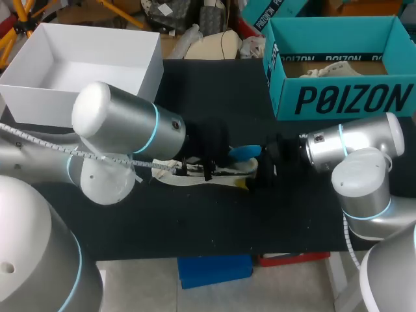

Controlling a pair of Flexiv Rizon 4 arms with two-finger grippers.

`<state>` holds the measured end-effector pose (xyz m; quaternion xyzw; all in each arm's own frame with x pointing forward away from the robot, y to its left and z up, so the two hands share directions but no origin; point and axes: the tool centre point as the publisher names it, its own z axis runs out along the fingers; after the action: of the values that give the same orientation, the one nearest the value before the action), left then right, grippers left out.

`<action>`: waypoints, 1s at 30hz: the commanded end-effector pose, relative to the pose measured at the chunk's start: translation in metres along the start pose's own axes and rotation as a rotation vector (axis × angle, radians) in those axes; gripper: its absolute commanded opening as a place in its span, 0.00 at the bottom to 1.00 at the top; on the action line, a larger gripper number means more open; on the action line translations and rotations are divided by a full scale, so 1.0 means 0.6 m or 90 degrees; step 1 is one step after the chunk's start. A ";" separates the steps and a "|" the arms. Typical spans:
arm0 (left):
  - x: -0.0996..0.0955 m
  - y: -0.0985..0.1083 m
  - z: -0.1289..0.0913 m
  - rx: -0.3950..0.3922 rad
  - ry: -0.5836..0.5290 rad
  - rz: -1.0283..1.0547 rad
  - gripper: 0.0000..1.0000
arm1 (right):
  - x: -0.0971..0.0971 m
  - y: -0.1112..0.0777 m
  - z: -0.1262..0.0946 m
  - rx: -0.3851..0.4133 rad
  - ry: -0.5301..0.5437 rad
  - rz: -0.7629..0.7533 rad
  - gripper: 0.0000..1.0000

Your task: Take the shoe out of the shoebox, open the shoe tongue, remove and reinsert the insole, then place the shoe into the shoebox

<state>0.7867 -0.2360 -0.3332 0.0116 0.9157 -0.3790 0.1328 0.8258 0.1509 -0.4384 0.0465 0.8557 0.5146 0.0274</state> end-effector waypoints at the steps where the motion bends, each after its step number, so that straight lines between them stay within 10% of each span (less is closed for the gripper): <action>1: -0.003 -0.027 -0.064 0.078 0.071 -0.040 0.00 | 0.002 -0.004 0.004 0.001 0.000 0.001 0.00; 19: -0.021 -0.241 -0.281 0.353 0.194 -0.319 0.00 | 0.002 -0.004 0.004 0.001 0.000 0.001 0.00; 30: -0.018 -0.249 -0.294 0.367 0.239 -0.351 0.00 | 0.002 -0.004 0.004 0.001 0.000 0.001 0.00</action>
<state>0.7401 -0.2327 -0.1096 -0.1278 0.7493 -0.6317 -0.1524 0.8258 0.1508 -0.4386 0.0466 0.8557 0.5146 0.0274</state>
